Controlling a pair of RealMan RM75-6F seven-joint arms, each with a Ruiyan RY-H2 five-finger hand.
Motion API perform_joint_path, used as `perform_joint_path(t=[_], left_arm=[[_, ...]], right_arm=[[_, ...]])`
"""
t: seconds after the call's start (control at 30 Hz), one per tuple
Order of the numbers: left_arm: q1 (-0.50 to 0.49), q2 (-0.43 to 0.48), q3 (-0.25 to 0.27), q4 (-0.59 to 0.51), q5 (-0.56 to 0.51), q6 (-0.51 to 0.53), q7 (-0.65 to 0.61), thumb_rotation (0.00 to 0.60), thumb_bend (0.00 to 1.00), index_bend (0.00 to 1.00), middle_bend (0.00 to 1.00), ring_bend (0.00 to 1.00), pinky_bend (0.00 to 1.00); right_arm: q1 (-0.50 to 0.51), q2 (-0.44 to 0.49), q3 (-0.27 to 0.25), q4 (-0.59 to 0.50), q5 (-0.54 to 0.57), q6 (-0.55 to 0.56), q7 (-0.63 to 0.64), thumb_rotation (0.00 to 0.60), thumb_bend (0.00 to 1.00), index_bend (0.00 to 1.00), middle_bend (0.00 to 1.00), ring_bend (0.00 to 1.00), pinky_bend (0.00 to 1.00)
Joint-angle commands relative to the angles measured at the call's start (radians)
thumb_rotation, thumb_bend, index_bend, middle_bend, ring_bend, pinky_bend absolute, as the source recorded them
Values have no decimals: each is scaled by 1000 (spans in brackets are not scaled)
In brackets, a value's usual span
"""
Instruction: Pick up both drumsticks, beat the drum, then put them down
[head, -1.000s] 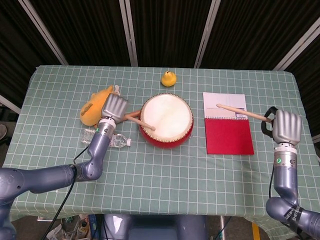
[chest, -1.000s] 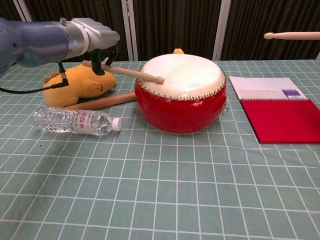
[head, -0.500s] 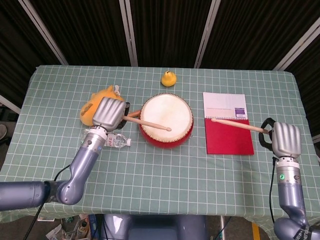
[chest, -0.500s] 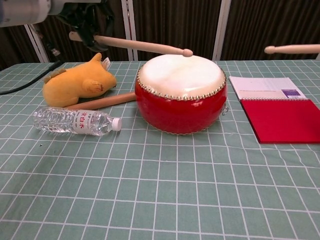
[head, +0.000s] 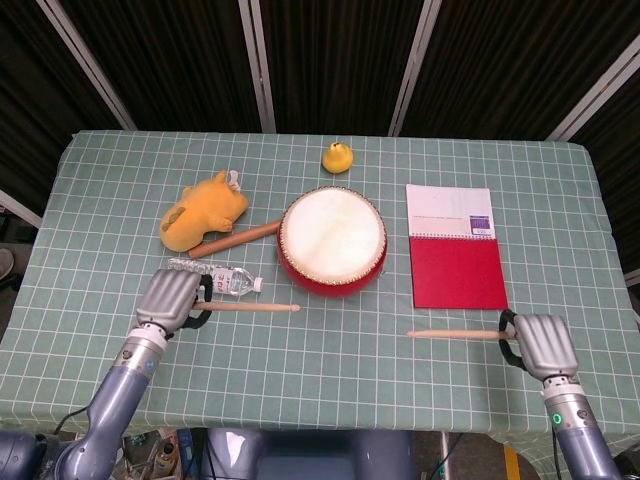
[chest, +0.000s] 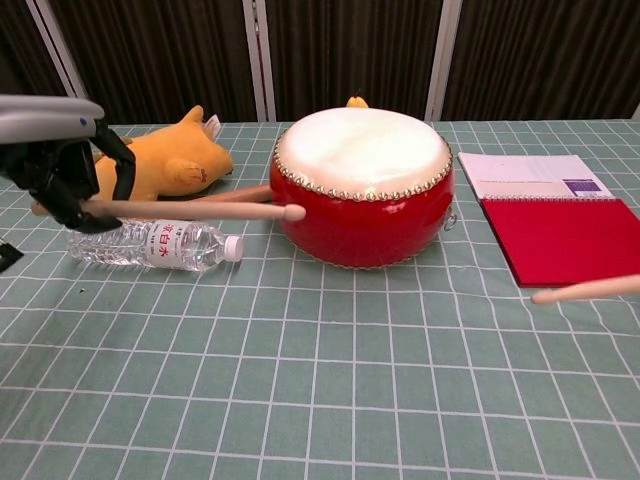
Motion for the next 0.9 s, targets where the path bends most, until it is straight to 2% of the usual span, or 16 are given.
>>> perform_joint_path(t=[0.03,0.37,0.57,0.9], left_arm=[[18,-43,18,41,6,-6,-13,600,526,787,1000,1000,1000],[12,-197,24,230,-9,-59,8,600,526,779,1000,1000,1000],[3,-267,18,297,-36,-77,41,600,526,768,1000,1000,1000],[7,-302,30,332,-36,-87,79,600,465,591,1000,1000,1000]], right_arm=[[-4,-21,-13,21,-12,-16,-28,600,634,1000,1000,1000,1000],[-4,-57,-4,69,21,-56,-39,600,634,1000,1000,1000,1000],[-1,-76,11,84,62,-77,-50,600,633,1000,1000,1000,1000],[0,-86,27,91,110,-88,-69,600,634,971,1000,1000,1000]])
